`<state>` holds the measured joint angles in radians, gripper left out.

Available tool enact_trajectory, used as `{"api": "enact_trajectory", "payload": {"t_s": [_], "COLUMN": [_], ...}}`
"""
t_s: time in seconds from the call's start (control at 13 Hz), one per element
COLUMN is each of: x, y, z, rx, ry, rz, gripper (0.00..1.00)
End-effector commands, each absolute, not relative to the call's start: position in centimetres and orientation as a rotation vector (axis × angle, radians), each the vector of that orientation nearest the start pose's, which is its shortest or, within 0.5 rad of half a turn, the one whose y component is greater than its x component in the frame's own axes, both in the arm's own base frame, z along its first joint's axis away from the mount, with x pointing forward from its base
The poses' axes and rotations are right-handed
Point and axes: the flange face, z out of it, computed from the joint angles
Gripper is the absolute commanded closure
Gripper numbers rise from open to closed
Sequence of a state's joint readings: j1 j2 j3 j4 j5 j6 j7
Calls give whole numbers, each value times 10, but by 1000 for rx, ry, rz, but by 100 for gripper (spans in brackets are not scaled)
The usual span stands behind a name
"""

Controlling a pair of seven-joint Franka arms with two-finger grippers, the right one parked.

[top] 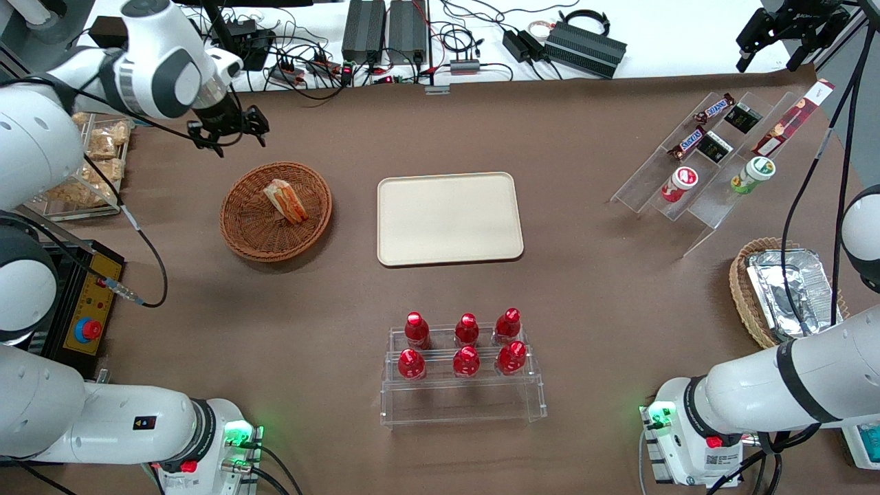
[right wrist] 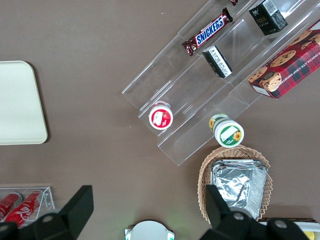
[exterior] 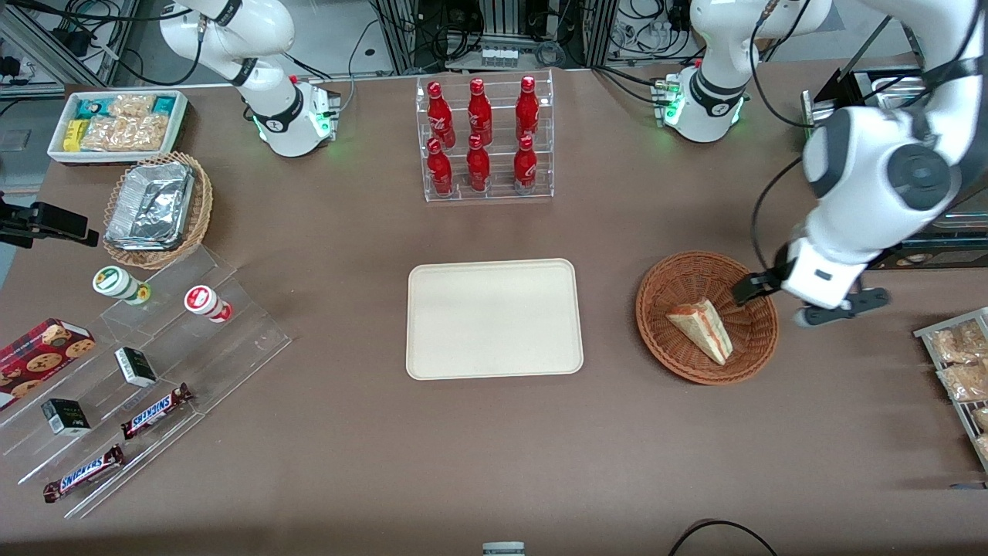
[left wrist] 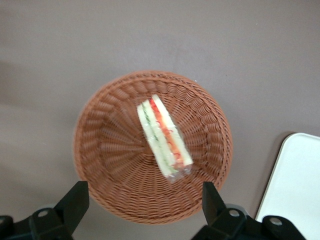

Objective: Place sandwich from basket to tray
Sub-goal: 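Move the left gripper over the wrapped sandwich in the wicker basket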

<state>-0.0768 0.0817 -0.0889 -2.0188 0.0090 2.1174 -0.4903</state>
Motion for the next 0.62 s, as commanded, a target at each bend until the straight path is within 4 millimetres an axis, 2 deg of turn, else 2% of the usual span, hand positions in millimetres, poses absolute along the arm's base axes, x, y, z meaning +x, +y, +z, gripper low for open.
{"api": "enact_trajectory", "payload": {"t_s": [0.0,0.08,0.23,0.38,0.54], "x": [551,549,537,534,532], "y": [-95,-98,-110,-110,-124], "z": [405,397,372,350,329], "rx": [-3035,-2995,-2955,-2965,-2976], "ry": [-849,-1010,-1171,-1204,-1157], "rz": [-73,-88,-115,-166,-135], "gripper": [0,0,0,0,0]}}
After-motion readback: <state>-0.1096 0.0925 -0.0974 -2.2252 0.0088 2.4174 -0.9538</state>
